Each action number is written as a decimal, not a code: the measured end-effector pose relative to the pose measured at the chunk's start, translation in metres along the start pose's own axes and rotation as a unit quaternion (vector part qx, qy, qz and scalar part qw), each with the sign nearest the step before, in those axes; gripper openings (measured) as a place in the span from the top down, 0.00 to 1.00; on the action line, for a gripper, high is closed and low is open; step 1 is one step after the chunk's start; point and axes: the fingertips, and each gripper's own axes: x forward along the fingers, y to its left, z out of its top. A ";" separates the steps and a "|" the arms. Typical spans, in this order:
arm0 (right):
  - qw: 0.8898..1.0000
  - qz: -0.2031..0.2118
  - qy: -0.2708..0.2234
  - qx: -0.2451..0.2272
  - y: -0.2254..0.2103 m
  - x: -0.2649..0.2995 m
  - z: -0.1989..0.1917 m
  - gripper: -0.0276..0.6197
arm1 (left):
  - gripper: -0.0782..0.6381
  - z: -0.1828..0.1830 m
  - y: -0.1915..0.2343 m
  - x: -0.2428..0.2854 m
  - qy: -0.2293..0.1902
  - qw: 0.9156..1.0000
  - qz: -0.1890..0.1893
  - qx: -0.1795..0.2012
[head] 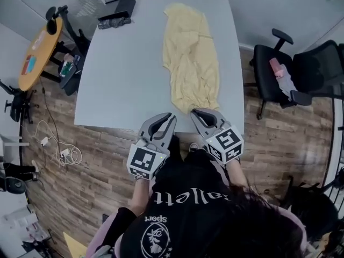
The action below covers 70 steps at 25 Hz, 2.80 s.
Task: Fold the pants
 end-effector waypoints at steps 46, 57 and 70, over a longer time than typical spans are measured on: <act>0.925 0.000 0.334 -0.182 -0.127 0.041 -0.192 0.74 | 0.71 -0.199 0.006 0.157 0.248 0.912 -0.240 0.223; 0.975 -0.096 0.198 -0.042 -0.114 0.032 -0.124 0.80 | 0.82 -0.135 0.025 0.134 0.163 0.949 -0.217 0.161; 0.991 -0.072 0.110 -0.035 -0.064 0.024 -0.022 0.81 | 0.82 -0.038 0.056 0.080 0.057 0.976 -0.151 0.146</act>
